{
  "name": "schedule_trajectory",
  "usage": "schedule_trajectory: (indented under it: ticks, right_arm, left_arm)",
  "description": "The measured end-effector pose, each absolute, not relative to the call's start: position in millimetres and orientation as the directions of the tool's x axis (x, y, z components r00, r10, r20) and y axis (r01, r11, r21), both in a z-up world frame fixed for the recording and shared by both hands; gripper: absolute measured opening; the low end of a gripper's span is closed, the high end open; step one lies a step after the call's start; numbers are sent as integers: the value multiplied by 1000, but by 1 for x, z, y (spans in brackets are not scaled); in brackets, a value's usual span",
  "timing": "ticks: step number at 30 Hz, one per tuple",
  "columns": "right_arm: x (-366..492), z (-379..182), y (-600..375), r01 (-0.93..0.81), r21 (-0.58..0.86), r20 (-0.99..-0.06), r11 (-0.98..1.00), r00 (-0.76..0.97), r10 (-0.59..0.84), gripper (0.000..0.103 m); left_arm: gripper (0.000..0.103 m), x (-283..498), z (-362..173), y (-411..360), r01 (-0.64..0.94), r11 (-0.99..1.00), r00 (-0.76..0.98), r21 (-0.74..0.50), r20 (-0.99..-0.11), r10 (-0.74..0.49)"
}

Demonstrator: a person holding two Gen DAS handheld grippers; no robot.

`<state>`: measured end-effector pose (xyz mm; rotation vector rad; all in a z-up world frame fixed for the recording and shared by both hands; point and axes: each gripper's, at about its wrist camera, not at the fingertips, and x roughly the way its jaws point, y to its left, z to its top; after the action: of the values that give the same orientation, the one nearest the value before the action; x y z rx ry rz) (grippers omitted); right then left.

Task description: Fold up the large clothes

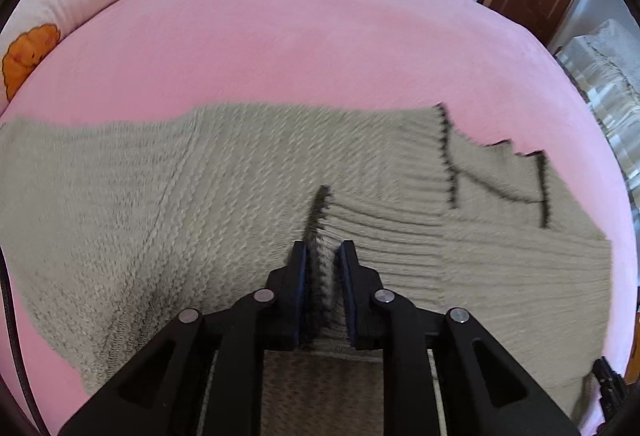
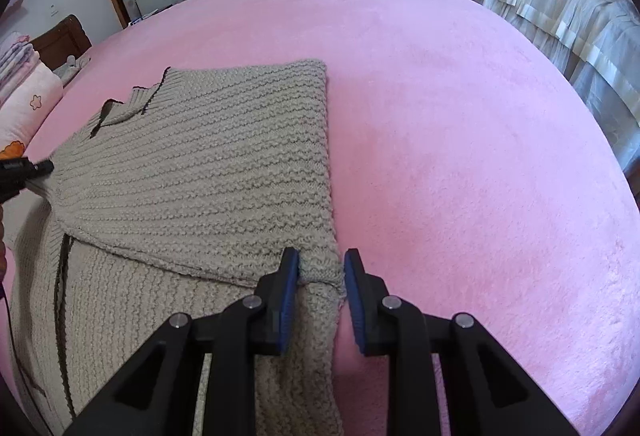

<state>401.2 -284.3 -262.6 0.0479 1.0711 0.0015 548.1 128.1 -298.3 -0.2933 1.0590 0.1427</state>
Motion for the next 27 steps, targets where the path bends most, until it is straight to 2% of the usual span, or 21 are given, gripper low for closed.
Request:
schedule_trajectory:
  ticks: [2,4,6,8,9,13,17,18,21,24,27]
  right_arm:
    - [403,-262,-282,19,28,-881,999,472,16,23]
    - [405,-260,-279,10,7,-885,1000,466,2,24]
    - [406,-253,-276,-1,3,-890,1000,456,3,32]
    - [405,-245,-273,-12,-2,-889,1000,457,3,40]
    - [406,-238,-273,-21,-1,-884,1000,468,9,43]
    - [427,-219,-274,-21,23,-868,1000,496,30,51]
    - [478,-216,-272,13,59,-872,998,487,45,51]
    - [495,-219,-271,25,64,-879,998,475,44,51]
    - [535,-232,-272,62,57,-897,996,441,24,51]
    - [565,-253,-279,80,149,-921,986,373,109,51]
    - [578,-271,-281,84,150,-939,985,325,115,49]
  left_arm:
    - [20,543,-303,134,-251,949,509,-194,-860,-41]
    - [32,540,-300,138,-253,948,507,-194,-861,-42]
    - [46,537,-291,148,-240,946,498,-219,-864,-74]
    - [49,530,-276,156,-259,949,517,-179,-856,-20]
    - [49,527,-264,160,-264,952,548,-153,-836,18]
    - [49,529,-238,159,-229,960,589,-162,-808,5]
    - [48,543,-237,136,-208,973,568,-98,-822,39]
    - [44,547,-238,127,-200,976,567,-90,-823,40]
    - [40,561,-249,93,-165,984,557,-70,-830,35]
    - [35,571,-261,77,-138,988,533,-64,-846,19]
    - [33,580,-272,69,-132,991,515,-37,-857,37]
